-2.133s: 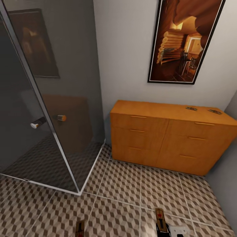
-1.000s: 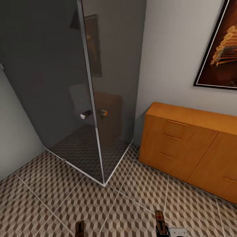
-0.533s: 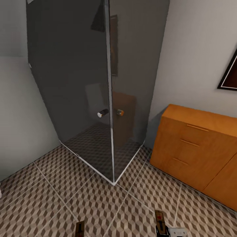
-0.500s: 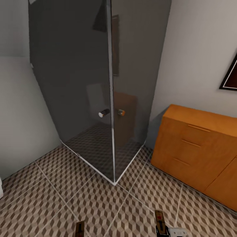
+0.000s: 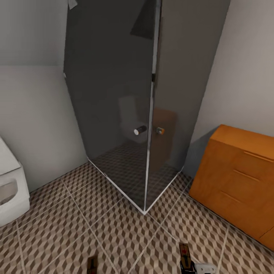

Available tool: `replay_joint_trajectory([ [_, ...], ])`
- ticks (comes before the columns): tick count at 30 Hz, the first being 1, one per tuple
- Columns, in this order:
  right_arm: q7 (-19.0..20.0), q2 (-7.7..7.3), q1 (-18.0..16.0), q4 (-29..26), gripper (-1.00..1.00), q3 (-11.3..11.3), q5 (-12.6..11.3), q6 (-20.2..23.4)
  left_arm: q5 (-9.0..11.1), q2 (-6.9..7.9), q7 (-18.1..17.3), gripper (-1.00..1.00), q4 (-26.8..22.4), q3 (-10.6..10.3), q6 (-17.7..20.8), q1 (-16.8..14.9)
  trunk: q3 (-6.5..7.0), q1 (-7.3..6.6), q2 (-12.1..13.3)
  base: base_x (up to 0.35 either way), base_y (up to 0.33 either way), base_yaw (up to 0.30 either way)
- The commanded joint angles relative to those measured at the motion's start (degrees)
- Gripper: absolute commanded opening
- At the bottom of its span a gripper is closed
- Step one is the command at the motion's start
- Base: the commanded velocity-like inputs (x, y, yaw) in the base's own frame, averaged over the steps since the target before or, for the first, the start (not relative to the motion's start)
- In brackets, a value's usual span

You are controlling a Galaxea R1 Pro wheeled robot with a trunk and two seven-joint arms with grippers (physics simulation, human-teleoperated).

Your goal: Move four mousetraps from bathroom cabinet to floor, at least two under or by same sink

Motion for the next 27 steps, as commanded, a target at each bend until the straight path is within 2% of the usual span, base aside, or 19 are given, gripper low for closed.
replay_joint_trajectory([
  [1,0.01,0.02,-0.03,0.03,-1.00,-0.26,0.40,-0.19,0.40,-0.06,0.18,-1.00,0.25,-0.51,-0.32,-0.10,-0.05,0.00,-0.03,0.000,0.000,0.286],
  [27,-0.95,0.10,-0.03,0.03,-1.00,-0.26,0.40,-0.25,0.40,-0.06,0.20,-1.00,0.25,-0.50,-0.32,-0.01,-0.05,0.00,-0.03,0.000,0.010,0.286],
])
